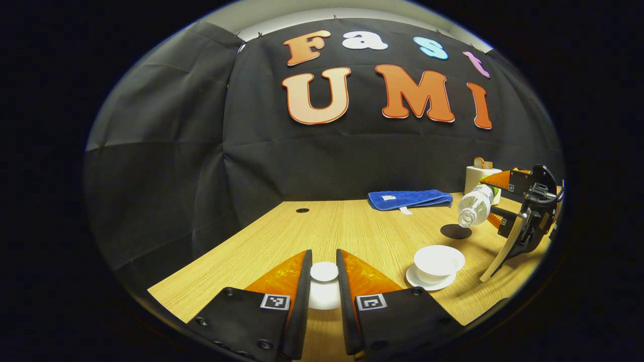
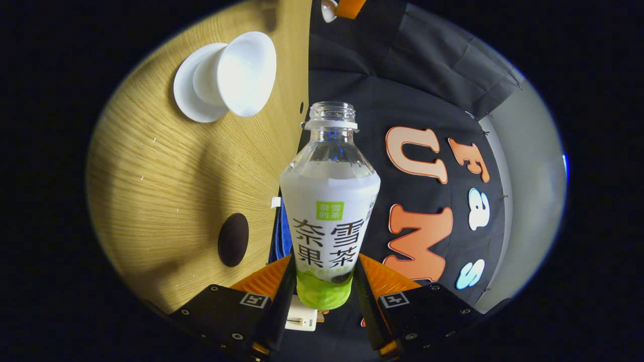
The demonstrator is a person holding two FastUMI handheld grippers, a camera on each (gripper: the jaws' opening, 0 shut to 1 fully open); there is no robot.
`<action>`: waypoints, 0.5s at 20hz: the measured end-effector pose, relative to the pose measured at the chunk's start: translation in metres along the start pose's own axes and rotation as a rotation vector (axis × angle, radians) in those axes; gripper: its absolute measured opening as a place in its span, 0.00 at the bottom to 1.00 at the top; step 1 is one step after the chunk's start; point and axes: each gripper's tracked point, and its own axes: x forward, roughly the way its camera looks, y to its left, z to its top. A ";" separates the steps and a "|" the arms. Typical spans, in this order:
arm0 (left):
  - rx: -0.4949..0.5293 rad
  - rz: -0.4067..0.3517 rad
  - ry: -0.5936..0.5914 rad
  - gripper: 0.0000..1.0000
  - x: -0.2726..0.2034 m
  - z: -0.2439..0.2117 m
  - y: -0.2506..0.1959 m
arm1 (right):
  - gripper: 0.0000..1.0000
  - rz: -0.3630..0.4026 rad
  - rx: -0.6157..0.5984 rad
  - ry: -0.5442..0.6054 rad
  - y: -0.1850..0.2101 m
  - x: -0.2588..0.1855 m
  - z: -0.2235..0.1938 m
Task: Open the teacup lid with one hand, grasp the water bottle and pour water into the teacup with the other hand; after pouring, place the water bottle on the coaster and then close the teacup lid.
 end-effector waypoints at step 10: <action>0.012 0.015 -0.005 0.34 -0.009 -0.003 0.009 | 0.65 -0.049 -0.075 -0.022 -0.013 -0.001 0.001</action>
